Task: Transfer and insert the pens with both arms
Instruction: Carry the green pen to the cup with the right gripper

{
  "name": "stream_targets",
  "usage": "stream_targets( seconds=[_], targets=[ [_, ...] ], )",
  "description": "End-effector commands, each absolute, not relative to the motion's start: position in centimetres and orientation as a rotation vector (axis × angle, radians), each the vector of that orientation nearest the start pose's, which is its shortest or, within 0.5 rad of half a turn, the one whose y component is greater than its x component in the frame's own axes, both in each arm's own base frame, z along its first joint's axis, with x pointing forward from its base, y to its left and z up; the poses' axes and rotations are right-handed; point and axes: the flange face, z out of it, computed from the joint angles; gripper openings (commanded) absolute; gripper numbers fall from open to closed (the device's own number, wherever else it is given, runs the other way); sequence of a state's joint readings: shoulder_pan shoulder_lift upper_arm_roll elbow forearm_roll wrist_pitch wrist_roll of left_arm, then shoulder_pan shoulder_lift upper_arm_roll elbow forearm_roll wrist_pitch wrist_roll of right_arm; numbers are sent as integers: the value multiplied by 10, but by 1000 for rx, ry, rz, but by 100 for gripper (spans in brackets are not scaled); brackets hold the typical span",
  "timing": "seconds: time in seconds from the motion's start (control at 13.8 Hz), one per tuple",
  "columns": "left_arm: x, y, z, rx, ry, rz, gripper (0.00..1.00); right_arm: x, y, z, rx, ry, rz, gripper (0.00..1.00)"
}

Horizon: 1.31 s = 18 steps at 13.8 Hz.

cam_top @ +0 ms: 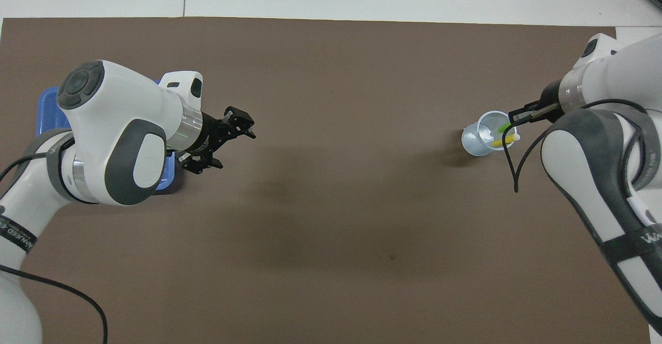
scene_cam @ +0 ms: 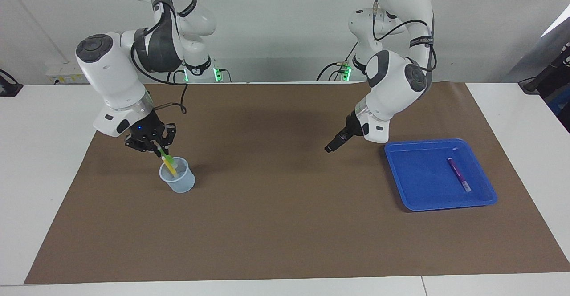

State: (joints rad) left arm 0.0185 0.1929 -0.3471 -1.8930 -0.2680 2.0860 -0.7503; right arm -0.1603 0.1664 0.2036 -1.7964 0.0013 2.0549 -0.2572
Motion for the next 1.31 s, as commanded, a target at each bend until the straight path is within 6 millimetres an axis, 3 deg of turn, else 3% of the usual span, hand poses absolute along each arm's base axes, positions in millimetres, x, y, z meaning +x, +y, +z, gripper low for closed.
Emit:
stream_targets(
  seconds=[0.0, 0.07, 0.22, 0.36, 0.44, 0.58, 0.87, 1.02, 1.16, 1.23],
  targets=[
    [573, -168, 419, -3289, -677, 188, 100, 613, 19, 445, -3096, -483, -174, 0],
    [576, -159, 418, -3289, -677, 180, 100, 613, 17, 437, -3096, -473, -172, 0],
    [581, -140, 419, -3251, -600, 132, 100, 614, 13, 430, -3097, -449, -177, 35],
    [594, -101, 427, -3246, -476, 83, 100, 614, 13, 430, -3099, -414, -165, 88],
    [599, -80, 431, -3254, -422, 72, 100, 614, 13, 432, -3100, -389, -160, 100],
    [608, -43, 445, -3242, -306, 56, 100, 611, 16, 439, -3103, -364, -131, 100],
    [626, -13, 454, -3130, -216, -26, 100, 603, 18, 484, -3104, -359, -86, 100],
    [632, 17, 445, -3124, -165, -43, 100, 593, 20, 507, -3108, -354, -67, 100],
    [643, 66, 421, -3098, -108, -65, 100, 580, 22, 534, -3117, -351, -60, 100],
    [645, 73, 411, -3103, -117, -48, 100, 573, 22, 544, -3122, -347, -42, 100]
  ],
)
